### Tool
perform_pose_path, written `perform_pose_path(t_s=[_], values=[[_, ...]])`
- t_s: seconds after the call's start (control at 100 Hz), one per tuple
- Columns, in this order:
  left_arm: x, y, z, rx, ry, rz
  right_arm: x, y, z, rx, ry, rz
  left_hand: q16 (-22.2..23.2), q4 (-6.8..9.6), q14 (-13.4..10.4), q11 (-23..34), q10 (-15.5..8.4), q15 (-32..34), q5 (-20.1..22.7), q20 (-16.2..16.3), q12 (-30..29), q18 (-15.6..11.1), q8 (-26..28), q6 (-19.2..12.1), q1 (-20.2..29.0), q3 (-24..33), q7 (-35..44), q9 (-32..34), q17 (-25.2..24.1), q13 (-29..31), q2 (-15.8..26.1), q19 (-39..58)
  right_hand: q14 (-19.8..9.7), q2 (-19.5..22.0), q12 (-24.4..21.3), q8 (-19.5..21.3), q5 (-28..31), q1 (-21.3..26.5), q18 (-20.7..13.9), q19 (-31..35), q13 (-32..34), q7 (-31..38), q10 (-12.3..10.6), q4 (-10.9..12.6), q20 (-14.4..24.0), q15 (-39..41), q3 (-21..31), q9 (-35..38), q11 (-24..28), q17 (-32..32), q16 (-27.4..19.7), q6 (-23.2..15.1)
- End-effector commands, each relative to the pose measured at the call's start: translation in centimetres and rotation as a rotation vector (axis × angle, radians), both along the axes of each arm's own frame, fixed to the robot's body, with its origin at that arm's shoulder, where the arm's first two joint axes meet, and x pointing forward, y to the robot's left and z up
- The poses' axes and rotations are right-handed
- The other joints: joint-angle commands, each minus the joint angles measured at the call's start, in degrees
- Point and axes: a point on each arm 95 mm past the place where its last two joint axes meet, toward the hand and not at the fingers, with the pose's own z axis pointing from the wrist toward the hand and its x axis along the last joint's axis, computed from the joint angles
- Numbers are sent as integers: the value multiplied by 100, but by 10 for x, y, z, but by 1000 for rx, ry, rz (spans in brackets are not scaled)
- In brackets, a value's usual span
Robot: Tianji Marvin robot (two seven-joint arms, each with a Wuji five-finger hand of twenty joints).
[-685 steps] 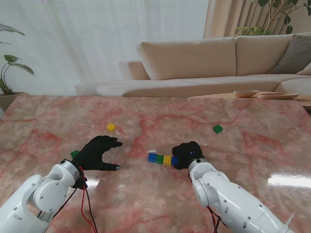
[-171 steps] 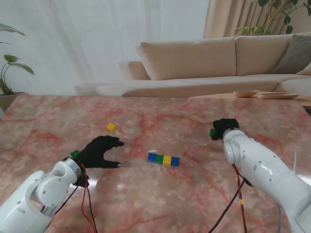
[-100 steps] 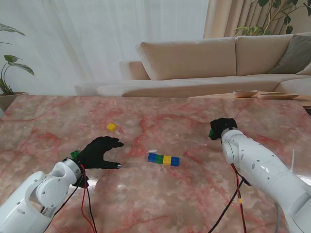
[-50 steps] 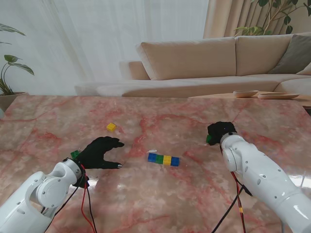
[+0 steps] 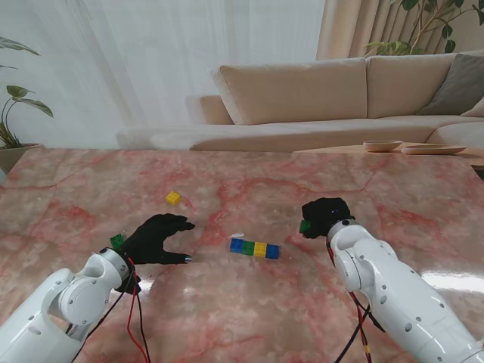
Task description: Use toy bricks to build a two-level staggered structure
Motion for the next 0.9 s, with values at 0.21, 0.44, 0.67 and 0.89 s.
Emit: perform_pose_path(t_s=[0.21, 0.44, 0.67, 0.89], values=[[-4, -5, 1, -11, 3, -10, -27, 34, 5, 5, 44, 67, -75, 139, -256, -135, 38, -176, 154, -102, -61, -149, -42, 83, 182, -286, -29, -131, -4, -125, 181, -264, 48, 326, 186, 141, 679, 224, 101, 327, 296, 557, 25, -109, 174, 201, 399, 293, -53, 85, 186, -699], [-5, -5, 3, -12, -4, -15, -41, 60, 10, -15, 54, 87, -76, 143, -254, -135, 31, -174, 148, -109, -61, -145, -43, 75, 184, -304, -33, -123, -3, -120, 189, -266, 42, 334, 224, 147, 686, 247, 81, 378, 299, 547, 33, -92, 196, 235, 356, 307, -75, 91, 229, -694], [-8, -4, 5, -9, -6, -15, -51, 82, 9, -41, 58, 104, -82, 148, -263, -143, 39, -184, 145, -121, -66, -149, -45, 81, 191, -316, -39, -116, -3, -128, 197, -273, 42, 392, 239, 148, 675, 202, 56, 409, 300, 527, 37, -99, 216, 253, 284, 299, -99, 93, 256, -688], [-9, -3, 6, -9, -10, -15, -52, 96, 5, -30, 34, 108, -86, 151, -271, -152, 35, -190, 145, -133, -70, -153, -49, 79, 190, -334, -45, -116, 0, -127, 208, -278, 42, 397, 258, 161, 696, 209, 49, 441, 312, 531, 49, -92, 236, 279, 249, 314, -93, 101, 278, -700]])
